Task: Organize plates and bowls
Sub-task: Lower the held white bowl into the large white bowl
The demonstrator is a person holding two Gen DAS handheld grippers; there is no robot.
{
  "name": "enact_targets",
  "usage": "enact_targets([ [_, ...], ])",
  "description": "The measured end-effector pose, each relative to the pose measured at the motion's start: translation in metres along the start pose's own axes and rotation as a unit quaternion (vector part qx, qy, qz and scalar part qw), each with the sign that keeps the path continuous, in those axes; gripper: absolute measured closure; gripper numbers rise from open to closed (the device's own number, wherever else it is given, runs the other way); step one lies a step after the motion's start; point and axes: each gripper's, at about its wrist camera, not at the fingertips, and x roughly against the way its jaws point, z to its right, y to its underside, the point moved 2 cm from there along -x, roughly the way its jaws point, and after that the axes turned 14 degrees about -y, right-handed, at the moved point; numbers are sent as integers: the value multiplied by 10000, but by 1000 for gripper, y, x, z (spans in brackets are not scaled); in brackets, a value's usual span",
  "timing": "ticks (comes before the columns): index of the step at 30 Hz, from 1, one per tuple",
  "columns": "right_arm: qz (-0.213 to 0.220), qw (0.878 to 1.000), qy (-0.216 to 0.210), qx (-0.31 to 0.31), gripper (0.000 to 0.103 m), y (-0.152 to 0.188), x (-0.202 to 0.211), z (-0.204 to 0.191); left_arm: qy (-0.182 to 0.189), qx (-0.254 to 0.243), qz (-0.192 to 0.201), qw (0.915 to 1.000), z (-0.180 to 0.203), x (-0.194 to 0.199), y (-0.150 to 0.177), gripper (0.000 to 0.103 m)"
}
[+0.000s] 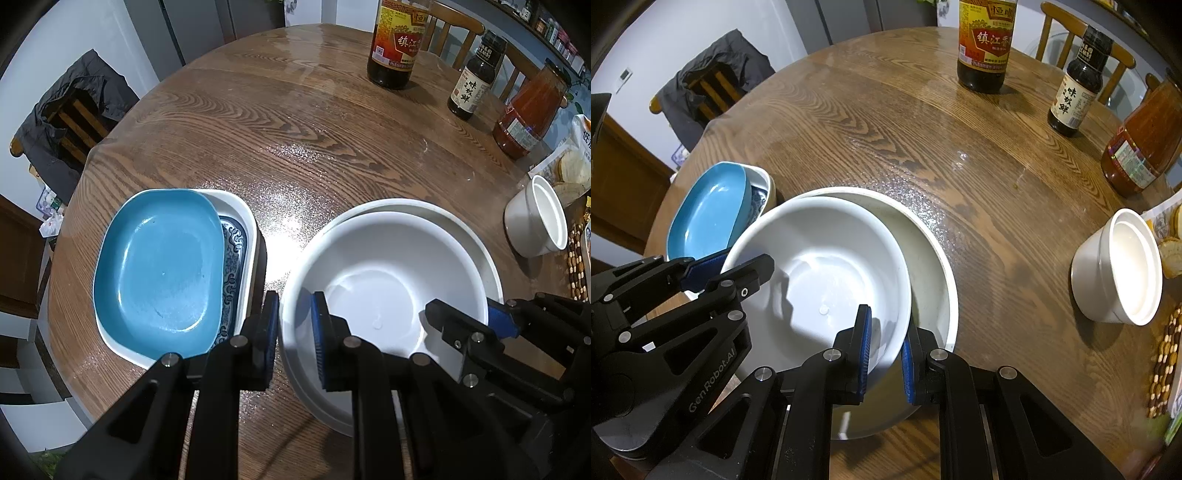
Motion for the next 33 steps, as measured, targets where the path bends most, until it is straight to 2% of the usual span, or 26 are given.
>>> enact_targets([
  [33,17,9995,300,81,87,1,6,-4,-30,-40,-14,10000,4,3,0,82],
])
